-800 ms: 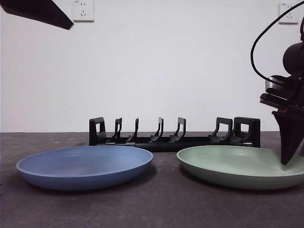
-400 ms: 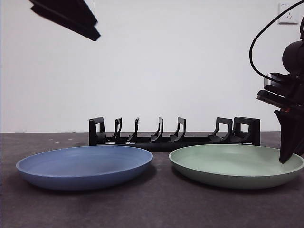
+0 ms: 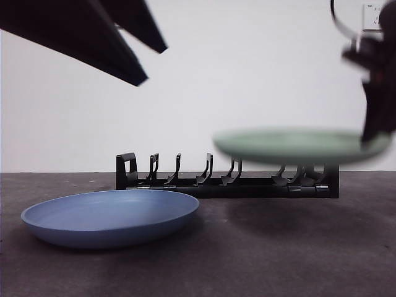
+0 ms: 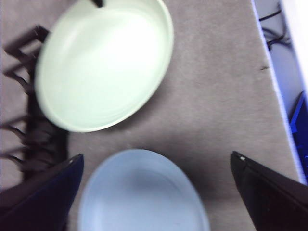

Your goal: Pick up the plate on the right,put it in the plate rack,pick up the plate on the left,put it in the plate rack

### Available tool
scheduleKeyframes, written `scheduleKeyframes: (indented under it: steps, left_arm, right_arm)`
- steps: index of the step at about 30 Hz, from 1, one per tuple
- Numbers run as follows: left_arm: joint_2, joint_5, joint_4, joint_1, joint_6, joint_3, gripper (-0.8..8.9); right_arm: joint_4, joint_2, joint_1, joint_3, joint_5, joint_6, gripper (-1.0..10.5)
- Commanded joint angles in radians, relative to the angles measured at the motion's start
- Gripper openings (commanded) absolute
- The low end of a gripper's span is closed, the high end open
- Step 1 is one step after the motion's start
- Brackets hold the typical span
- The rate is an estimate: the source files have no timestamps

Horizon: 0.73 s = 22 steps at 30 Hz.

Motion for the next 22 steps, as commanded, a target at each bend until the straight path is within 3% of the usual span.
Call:
scheduleKeyframes:
  steps: [1,7,12,22]
  left_arm:
    - [0.020,-0.061,0.069,-0.026,0.106,0.003,6.27]
    - [0.055,-0.155,0.204,-0.061,0.239,0.003,6.24]
    - [0.074,-0.179,0.208,-0.088,0.279,0.003,6.07]
    - [0.078,-0.209,0.193,-0.126,0.281,0.003,1.17]
  right_arm:
    - [-0.055,-0.044,0.014,0.038,-0.039,-0.002,-0.1]
    - [-0.119,-0.102,0.063,0.071,-0.068,0.028,-0.1]
    - [-0.128,-0.124,0.118,0.083,-0.089,0.058,-0.1]
    - [-0.127,-0.124,0.172,0.128,-0.088,0.092,-0.1]
